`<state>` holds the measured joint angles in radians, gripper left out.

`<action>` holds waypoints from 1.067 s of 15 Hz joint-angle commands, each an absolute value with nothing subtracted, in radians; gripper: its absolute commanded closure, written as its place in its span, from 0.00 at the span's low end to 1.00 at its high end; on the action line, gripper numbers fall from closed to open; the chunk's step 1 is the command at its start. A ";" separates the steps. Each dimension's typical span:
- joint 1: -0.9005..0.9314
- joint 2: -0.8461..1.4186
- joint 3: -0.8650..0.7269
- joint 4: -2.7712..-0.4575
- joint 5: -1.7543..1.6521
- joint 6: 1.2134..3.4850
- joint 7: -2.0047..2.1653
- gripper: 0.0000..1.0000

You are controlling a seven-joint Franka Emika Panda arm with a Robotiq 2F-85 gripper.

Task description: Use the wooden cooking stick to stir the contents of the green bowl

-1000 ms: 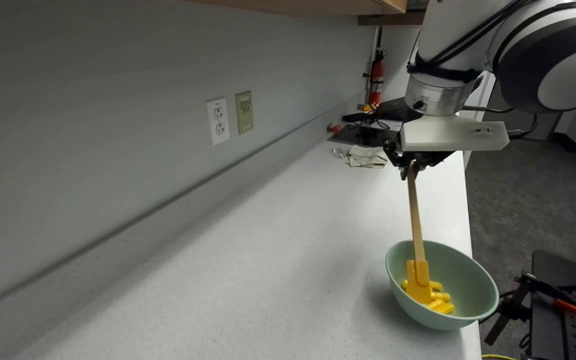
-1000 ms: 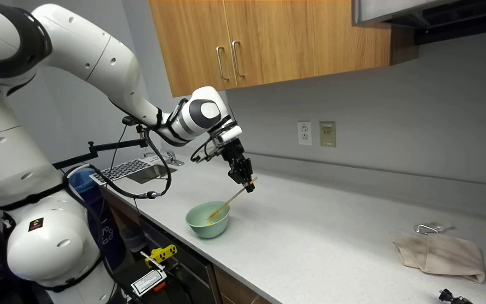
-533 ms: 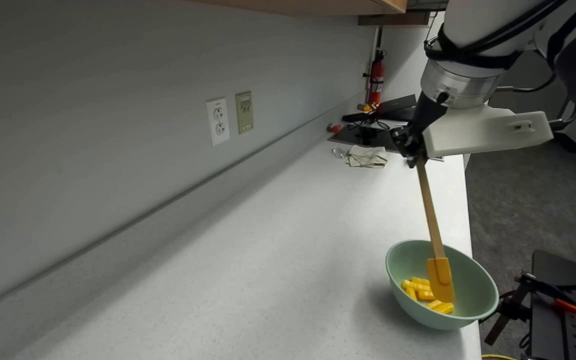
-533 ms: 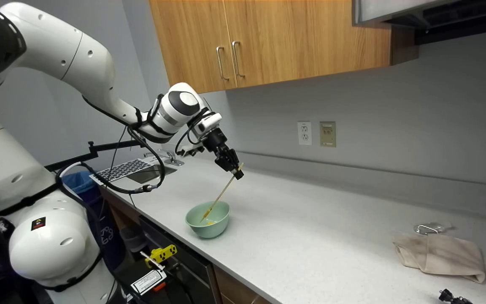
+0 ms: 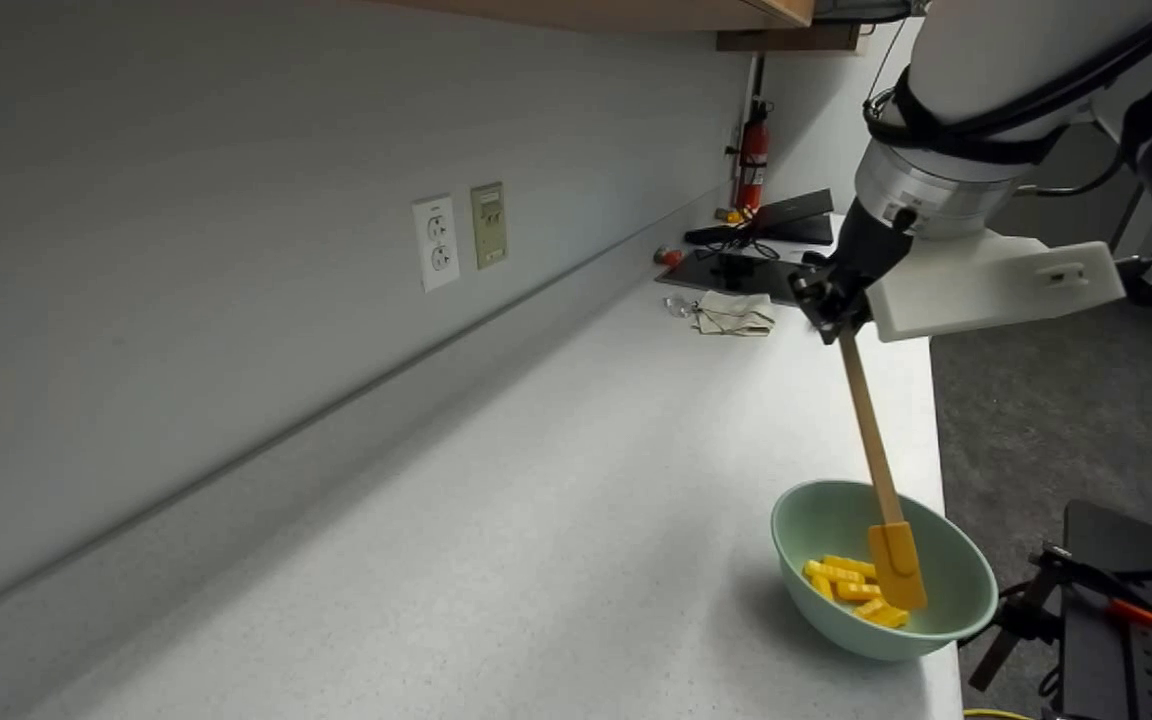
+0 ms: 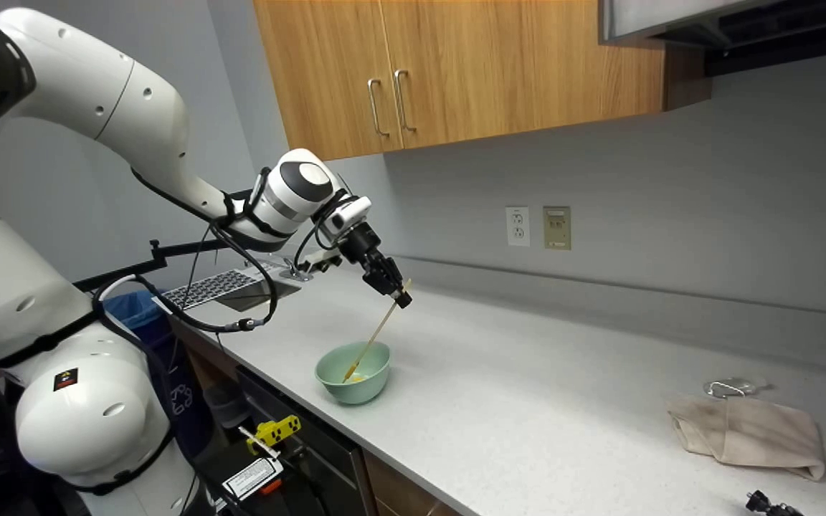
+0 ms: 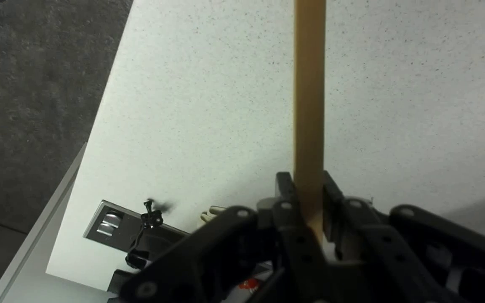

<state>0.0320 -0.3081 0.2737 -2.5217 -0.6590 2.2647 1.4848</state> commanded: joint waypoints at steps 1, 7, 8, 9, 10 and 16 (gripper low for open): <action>0.051 -0.311 0.241 -2.530 -0.650 2.310 1.415 0.96; 0.041 -0.300 0.242 -2.521 -0.657 2.298 1.411 0.83; 0.041 -0.300 0.242 -2.521 -0.657 2.298 1.410 0.83; 0.041 -0.300 0.242 -2.521 -0.657 2.298 1.410 0.83; 0.042 -0.300 0.242 -2.521 -0.657 2.298 1.410 0.83; 0.012 -0.262 0.266 -2.502 -0.752 2.327 1.566 0.96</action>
<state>0.0335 -0.2968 0.2510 -2.5216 -0.6752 2.3001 1.4535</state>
